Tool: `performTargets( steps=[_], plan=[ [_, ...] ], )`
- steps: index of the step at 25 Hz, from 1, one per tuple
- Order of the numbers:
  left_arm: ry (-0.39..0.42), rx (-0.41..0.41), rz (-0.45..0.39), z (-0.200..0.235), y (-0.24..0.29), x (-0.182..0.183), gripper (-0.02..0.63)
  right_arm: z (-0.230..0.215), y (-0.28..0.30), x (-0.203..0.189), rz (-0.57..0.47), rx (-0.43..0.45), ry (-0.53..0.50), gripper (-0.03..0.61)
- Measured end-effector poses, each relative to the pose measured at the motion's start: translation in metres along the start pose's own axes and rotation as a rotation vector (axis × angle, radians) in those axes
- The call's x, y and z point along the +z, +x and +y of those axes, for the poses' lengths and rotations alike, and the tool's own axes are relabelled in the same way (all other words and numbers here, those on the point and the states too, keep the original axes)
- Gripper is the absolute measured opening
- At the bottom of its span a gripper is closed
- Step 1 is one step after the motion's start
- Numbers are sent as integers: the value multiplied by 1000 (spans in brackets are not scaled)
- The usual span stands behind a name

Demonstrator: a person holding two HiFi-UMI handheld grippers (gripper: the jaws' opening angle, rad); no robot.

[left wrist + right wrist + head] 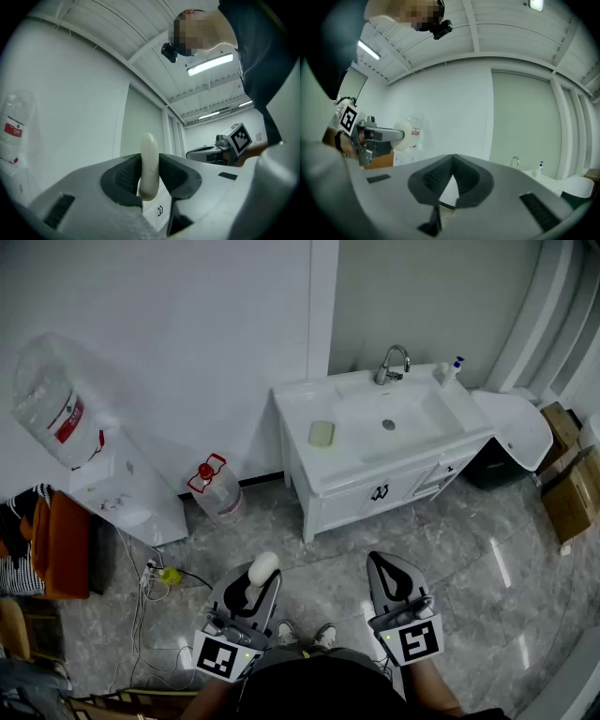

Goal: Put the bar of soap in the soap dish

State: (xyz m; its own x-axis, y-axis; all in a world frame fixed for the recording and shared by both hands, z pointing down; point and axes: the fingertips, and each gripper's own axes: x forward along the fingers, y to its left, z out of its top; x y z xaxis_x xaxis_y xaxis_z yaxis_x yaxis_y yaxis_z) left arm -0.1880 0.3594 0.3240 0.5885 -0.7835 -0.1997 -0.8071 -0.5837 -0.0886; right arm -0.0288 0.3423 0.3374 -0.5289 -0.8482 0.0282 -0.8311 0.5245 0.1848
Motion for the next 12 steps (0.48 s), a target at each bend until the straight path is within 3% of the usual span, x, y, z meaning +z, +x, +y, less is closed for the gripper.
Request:
performTargets(
  steps=[4,8,12],
  plan=[
    [1,1,23,-13,5,0,109,-8,-9,-3,-1,9,7,11],
    [11,6,-16,-25,10,6,109,-13,-16,-12,0,53,69,11],
    [37,18,22,-34,9,1,109,-14,-24,-31,27,81,69,11]
  ],
)
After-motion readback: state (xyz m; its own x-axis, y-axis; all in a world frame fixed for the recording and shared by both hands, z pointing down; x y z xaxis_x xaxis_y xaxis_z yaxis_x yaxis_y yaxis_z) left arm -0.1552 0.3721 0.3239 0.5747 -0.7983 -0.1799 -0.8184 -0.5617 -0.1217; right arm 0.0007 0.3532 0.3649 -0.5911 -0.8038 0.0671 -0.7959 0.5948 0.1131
